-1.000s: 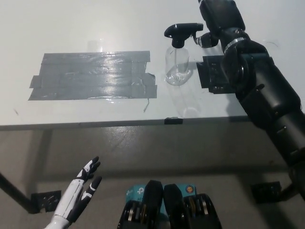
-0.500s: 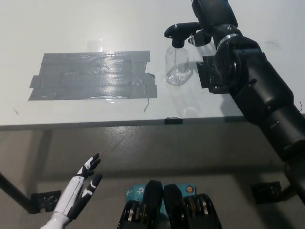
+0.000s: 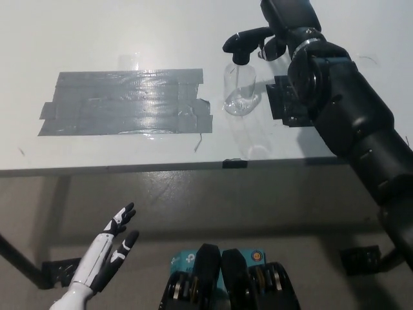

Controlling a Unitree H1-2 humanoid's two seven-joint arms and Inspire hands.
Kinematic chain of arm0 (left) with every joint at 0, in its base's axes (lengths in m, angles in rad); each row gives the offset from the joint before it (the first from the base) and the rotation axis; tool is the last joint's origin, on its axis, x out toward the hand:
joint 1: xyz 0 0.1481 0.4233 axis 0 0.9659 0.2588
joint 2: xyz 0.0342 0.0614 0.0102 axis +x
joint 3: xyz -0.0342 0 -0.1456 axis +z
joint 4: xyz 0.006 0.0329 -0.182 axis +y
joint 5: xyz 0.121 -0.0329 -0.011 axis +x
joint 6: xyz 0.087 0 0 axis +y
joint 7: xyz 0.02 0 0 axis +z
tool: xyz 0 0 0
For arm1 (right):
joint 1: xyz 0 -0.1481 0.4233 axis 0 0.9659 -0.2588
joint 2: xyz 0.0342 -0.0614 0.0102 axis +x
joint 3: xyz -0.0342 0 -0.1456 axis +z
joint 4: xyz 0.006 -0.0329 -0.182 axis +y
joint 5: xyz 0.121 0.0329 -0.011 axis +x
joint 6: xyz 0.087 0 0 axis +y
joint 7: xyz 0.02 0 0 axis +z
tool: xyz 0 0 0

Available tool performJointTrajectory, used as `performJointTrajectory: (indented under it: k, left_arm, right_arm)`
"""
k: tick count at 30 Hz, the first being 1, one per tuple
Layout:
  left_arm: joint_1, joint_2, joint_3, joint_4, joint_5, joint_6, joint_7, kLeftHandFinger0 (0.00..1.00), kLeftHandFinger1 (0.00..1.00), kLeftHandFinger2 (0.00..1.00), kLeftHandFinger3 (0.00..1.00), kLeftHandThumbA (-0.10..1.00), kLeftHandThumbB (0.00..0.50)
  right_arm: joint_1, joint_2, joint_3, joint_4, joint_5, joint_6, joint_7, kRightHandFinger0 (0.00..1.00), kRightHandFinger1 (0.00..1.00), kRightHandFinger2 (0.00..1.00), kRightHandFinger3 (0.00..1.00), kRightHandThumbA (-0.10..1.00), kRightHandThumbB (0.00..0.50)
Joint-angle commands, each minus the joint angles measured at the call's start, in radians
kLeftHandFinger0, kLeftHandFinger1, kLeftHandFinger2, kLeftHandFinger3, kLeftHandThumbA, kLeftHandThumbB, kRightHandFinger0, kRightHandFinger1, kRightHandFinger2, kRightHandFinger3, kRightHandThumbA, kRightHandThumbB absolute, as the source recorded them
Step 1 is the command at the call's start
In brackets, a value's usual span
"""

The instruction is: The robot grabs the black lid of the spray bottle on the desk and places it on the black area of the desk

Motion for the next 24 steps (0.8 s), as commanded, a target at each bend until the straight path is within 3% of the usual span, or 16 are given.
performJointTrajectory:
  k: [1,11,18,24]
  left_arm:
    - [-0.020,0.018,0.005,-0.028,0.008,-0.009,-0.005,1.00,1.00,1.00,1.00,1.00,0.131]
    - [-0.029,0.020,0.006,-0.023,-0.002,-0.027,-0.007,1.00,1.00,1.00,1.00,1.00,0.102]
    - [-0.034,0.024,0.004,-0.036,0.000,-0.003,-0.017,1.00,1.00,1.00,1.00,1.00,0.093]
    - [-0.037,0.025,0.001,-0.035,0.010,-0.010,-0.015,1.00,1.00,1.00,1.00,1.00,0.066]
  right_arm:
    - [-0.098,0.010,0.004,0.028,0.026,-0.030,-0.020,1.00,1.00,1.00,1.00,0.94,0.500]
    - [-0.107,0.021,0.007,0.054,0.045,-0.038,-0.016,1.00,1.00,1.00,1.00,0.91,0.500]
    - [-0.121,0.030,0.017,0.058,0.047,-0.039,-0.020,1.00,1.00,1.00,1.00,1.00,0.500]
    - [-0.125,0.043,0.014,0.058,0.056,-0.036,-0.019,1.00,1.00,1.00,1.00,0.96,0.500]
